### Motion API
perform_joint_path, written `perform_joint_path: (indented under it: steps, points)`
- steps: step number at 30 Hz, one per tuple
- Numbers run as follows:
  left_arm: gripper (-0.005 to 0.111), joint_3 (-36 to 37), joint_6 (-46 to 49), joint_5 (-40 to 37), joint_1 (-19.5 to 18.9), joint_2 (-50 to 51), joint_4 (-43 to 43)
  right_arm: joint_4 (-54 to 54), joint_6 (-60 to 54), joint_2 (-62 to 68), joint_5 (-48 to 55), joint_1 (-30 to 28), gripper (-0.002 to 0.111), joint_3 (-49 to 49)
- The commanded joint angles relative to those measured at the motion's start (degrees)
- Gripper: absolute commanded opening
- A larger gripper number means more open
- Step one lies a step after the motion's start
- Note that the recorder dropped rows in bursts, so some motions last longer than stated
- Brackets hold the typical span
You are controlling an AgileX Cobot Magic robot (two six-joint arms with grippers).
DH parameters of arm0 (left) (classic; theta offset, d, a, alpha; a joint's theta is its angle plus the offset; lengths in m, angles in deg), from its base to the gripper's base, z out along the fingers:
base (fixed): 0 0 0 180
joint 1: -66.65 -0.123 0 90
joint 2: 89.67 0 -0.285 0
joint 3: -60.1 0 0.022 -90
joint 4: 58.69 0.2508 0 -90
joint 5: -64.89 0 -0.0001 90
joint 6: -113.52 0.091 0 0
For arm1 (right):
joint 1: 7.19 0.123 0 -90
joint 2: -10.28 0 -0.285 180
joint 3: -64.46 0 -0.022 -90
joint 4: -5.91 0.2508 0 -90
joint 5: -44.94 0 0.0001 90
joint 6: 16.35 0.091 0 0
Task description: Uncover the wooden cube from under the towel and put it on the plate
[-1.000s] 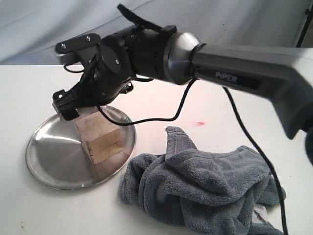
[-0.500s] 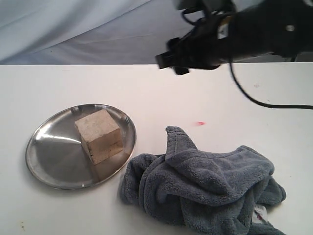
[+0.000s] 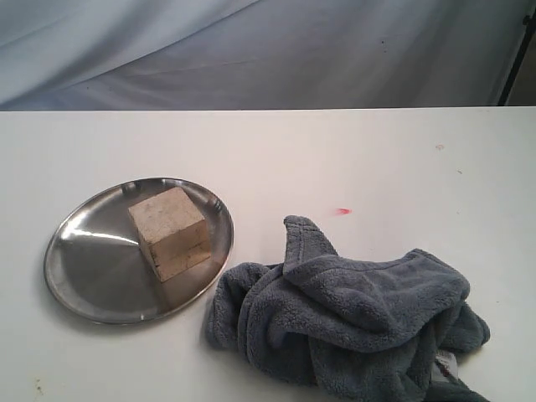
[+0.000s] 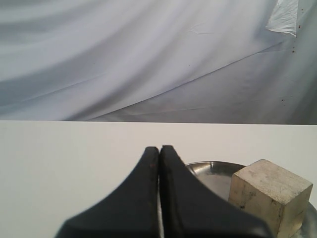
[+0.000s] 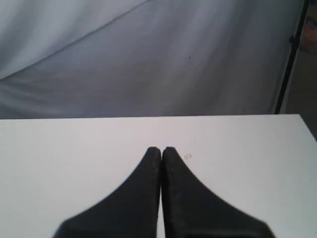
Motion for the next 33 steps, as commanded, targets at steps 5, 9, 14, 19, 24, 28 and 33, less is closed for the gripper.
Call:
perform_joint_path:
  steps: [5,9,14,19,24,28,33]
  points:
    - [0.001,0.3,-0.1,0.0,-0.1,-0.1,0.0,-4.7,0.2,-19.6,-1.3,-0.4,0.0,-9.7]
    - [0.001,0.3,-0.1,0.0,-0.1,-0.1,0.0,-4.7,0.2,-26.9,-1.4,-0.2,0.0,-15.4]
    - [0.001,0.3,-0.1,0.0,-0.1,-0.1,0.0,-4.7,0.2,-32.4,-1.4,-0.2,0.0,-21.0]
    - [0.001,0.3,0.0,0.0,-0.1,-0.1,0.0,-4.1,0.2,-36.7,-1.4,-0.2,0.0,-23.3]
    - [0.001,0.3,0.0,0.0,-0.1,-0.1,0.0,-3.8,0.2,-41.5,-0.8,0.2,0.0,-24.7]
    - [0.001,0.3,0.0,0.0,-0.1,-0.1,0.0,-3.6,0.2,-45.5,0.9,0.8,0.0,-25.9]
    - [0.001,0.3,-0.2,0.0,-0.1,-0.1,0.0,-2.5,0.1,-50.2,5.2,0.8,0.0,-26.2]
